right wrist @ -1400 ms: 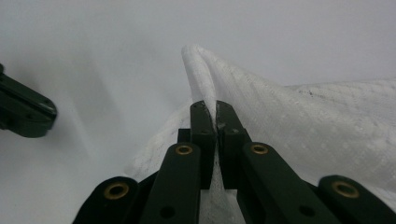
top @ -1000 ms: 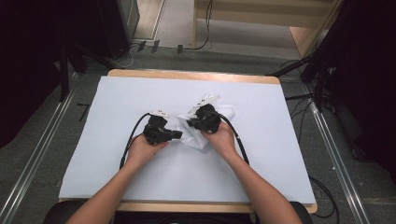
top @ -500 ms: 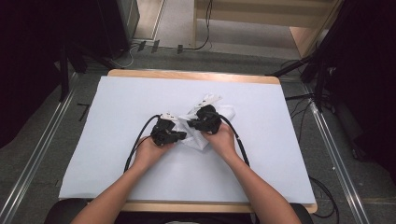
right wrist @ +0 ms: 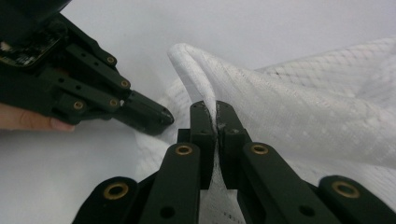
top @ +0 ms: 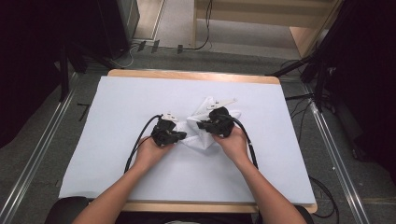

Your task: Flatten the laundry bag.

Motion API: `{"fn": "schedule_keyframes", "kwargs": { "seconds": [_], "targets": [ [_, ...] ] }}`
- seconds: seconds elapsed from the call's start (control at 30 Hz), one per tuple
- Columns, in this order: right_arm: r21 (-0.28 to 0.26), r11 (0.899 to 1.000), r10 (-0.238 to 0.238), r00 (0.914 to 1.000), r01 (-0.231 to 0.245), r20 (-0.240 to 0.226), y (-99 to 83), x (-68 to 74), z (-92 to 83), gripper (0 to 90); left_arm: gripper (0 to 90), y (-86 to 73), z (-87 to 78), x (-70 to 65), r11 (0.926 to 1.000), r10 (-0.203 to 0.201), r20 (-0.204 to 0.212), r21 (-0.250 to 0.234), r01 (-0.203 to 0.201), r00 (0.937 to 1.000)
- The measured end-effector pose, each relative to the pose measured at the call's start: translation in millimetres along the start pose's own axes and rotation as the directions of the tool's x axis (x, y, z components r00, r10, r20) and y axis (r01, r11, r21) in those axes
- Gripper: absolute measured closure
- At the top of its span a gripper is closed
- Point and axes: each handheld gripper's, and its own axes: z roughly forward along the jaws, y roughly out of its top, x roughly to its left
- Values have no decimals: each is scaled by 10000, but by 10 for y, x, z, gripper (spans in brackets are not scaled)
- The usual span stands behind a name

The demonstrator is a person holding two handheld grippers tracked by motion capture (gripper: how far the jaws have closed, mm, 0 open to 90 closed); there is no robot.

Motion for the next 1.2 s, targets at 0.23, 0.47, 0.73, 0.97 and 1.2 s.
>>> {"fn": "schedule_keyframes", "kwargs": {
  "seconds": [0.23, 0.47, 0.73, 0.97, 1.2],
  "targets": [
    [44, 10000, 34, 9999, -34, 149, -146, 19, -196, 893, 900, 0, -1, 22, 9999, -122, 157, 7, 122, 9998],
    [18, 9999, 143, 9998, -143, 141, -341, 60, -374, 892, 900, -4, 0, 25, 10000, -39, 182, -44, 39, 9998],
    [163, 9991, 385, 9989, -390, 253, -560, 102, -499, 888, 900, 7, -3, 31, 10000, -11, 183, 68, 9, 9998],
    [387, 9966, 712, 9967, -727, 399, -774, 69, -656, 896, 900, 10, -3, 42, 9998, -187, 254, 99, 185, 9995],
    [393, 9928, 1105, 9921, -1129, 590, -956, 38, -853, 862, 900, 38, 3, 68, 9992, -326, 437, 244, 316, 9985]
  ]
}}
